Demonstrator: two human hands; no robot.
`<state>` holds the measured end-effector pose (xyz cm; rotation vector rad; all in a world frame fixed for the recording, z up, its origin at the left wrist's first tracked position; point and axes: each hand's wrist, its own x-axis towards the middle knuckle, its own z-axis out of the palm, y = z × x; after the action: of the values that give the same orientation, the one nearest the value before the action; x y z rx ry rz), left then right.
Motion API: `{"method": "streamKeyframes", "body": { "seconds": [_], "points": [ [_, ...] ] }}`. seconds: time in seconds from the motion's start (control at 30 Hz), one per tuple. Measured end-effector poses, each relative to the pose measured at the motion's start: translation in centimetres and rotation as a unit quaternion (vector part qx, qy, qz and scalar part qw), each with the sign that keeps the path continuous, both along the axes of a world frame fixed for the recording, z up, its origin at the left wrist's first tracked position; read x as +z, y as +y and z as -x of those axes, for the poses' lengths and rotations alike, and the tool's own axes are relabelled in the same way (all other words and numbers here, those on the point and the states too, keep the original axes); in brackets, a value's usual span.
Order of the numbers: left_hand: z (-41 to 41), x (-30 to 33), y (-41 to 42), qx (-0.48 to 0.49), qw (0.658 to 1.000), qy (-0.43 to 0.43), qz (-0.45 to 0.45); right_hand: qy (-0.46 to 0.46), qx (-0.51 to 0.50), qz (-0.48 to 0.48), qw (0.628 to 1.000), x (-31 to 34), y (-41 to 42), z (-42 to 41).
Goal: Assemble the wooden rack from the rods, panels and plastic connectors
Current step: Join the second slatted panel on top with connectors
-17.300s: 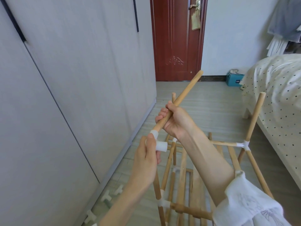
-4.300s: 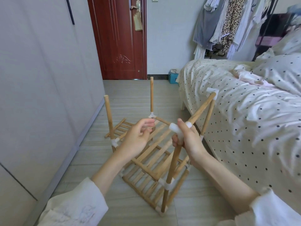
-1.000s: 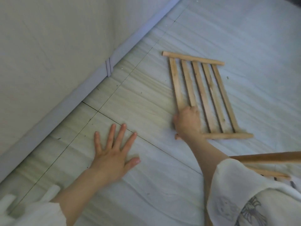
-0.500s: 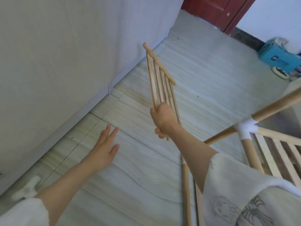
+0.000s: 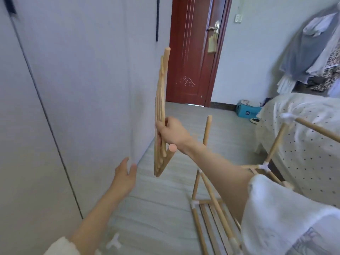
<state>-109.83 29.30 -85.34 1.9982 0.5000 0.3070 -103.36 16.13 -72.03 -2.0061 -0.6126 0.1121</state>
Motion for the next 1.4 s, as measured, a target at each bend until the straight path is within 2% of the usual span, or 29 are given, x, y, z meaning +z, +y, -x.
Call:
{"method": "streamKeyframes", "body": {
  "seconds": [0.1,0.2,0.27,0.37,0.43,0.5,0.6,0.67,0.7,0.8,0.87,1.0,1.13,1.3,1.4],
  "points": [
    [2.1,5.6,-2.2,0.025,0.993,-0.046,0.104,-0.061,0.018,-0.053,0.997,5.5,-3.2,4.5],
    [4.0,9.2,-5.2,0.032,0.963,-0.085,0.255,-0.107,0.006,-0.122,0.987,8.7,-7.0,7.6],
    [4.7,10.8,-7.4,0.020,0.925,-0.083,0.371,-0.101,0.005,-0.169,0.980,9.9,-10.1,8.9],
    [4.9,12.5,-10.9,-0.063,0.838,-0.080,0.537,-0.053,-0.014,-0.165,0.985,10.2,-15.2,10.1],
    [4.7,13.2,-13.5,-0.112,0.805,-0.065,0.580,-0.037,-0.051,-0.125,0.990,9.4,-18.4,10.7],
    [4.7,13.4,-16.3,-0.121,0.794,-0.058,0.593,-0.040,-0.087,-0.124,0.988,8.2,-20.9,11.1],
    [4.0,13.0,-19.2,-0.127,0.770,-0.096,0.618,-0.009,-0.104,-0.233,0.967,6.6,-24.0,11.1],
    [2.8,13.0,-20.4,-0.155,0.778,-0.111,0.599,0.040,-0.107,-0.322,0.940,5.7,-25.9,10.6],
    [2.3,13.0,-20.9,-0.167,0.795,-0.116,0.572,0.060,-0.109,-0.361,0.924,5.2,-26.7,10.2],
    [1.7,12.6,-22.8,-0.206,0.873,-0.095,0.432,0.076,-0.139,-0.437,0.885,3.7,-28.5,8.5],
    [1.8,11.4,-24.2,-0.249,0.902,-0.058,0.347,0.076,-0.156,-0.479,0.861,2.7,-29.4,7.6],
    [1.8,9.5,-26.5,-0.379,0.908,0.024,0.176,0.080,-0.170,-0.509,0.840,0.4,-30.8,6.1],
    [1.2,7.3,-27.5,-0.419,0.907,-0.006,0.037,0.104,-0.193,-0.536,0.815,-0.8,-32.2,4.6],
    [0.2,6.2,-25.8,-0.362,0.930,-0.039,0.044,0.150,-0.203,-0.603,0.757,-1.0,-32.8,3.7],
    [0.0,6.4,-24.2,-0.314,0.946,-0.054,0.056,0.184,-0.191,-0.622,0.737,-1.1,-32.1,3.6]
  ]
}}
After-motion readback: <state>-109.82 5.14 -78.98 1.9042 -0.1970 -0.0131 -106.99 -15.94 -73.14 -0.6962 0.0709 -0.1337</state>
